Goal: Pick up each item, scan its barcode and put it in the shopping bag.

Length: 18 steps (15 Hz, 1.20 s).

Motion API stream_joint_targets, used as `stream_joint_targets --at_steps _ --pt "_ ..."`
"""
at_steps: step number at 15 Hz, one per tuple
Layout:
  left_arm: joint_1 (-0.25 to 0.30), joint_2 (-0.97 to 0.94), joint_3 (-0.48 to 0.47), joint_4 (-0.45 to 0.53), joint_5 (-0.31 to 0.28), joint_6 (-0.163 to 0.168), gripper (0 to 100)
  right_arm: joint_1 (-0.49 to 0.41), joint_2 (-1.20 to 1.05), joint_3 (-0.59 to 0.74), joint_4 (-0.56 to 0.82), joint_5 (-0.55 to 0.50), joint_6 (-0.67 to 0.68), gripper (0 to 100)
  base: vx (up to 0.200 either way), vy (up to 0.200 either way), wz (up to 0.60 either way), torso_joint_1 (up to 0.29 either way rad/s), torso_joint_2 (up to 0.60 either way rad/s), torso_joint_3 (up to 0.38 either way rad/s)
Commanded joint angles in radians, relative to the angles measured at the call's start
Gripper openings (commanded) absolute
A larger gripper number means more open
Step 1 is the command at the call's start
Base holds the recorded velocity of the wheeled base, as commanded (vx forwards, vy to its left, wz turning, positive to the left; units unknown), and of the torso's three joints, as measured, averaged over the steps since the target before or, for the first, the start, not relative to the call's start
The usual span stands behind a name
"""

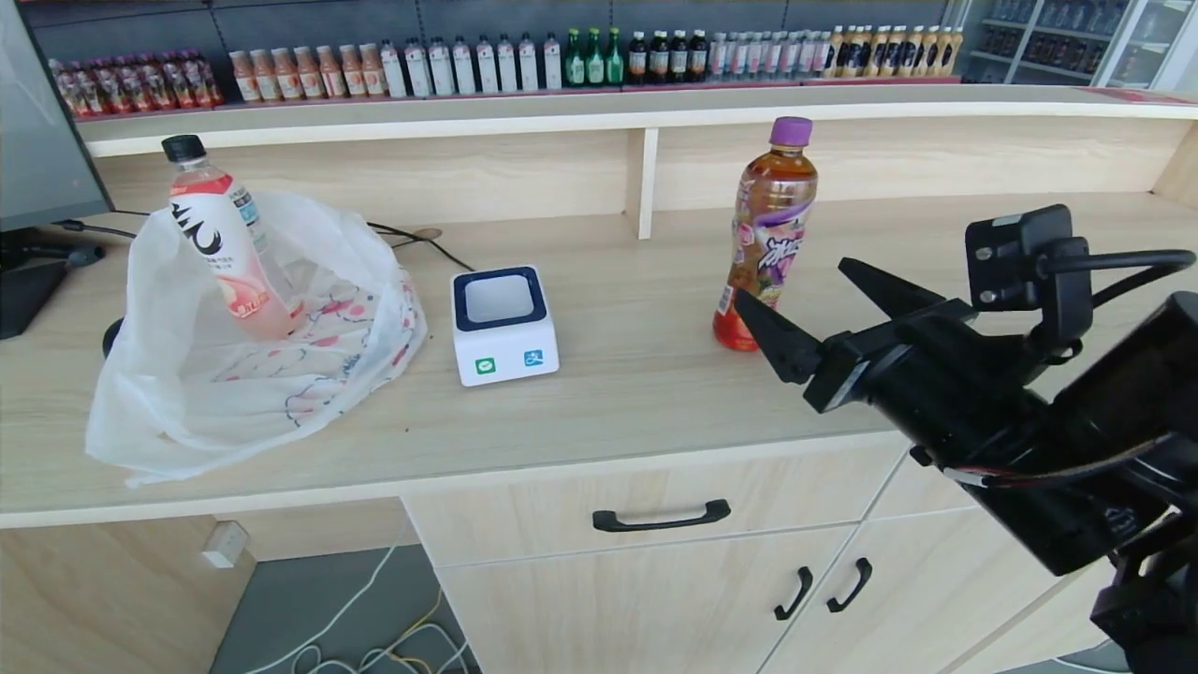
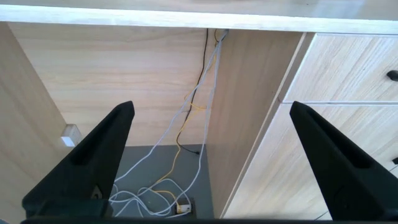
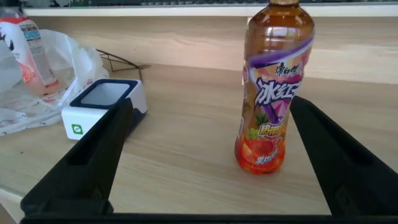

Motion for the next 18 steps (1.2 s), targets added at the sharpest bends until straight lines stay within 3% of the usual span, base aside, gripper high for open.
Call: stream_joint_targets --at_steps 1,8,18 --pt "0.0 0.0 0.0 0.0 -0.001 0.0 100 -0.024 -0.014 -0.055 0.053 -0.002 0.0 100 0.0 0.0 0.0 0.0 0.0 0.0" --pt "0.0 0.0 0.0 0.0 0.0 0.0 100 -0.116 -0.004 -0.224 0.323 0.07 0.022 100 0.0 0.0 0.0 0.0 0.0 0.0" --pt "0.0 0.0 0.0 0.0 -0.001 0.0 100 -0.139 0.124 -0.336 0.326 0.083 0.088 100 0.0 0.0 0.0 0.0 0.0 0.0"
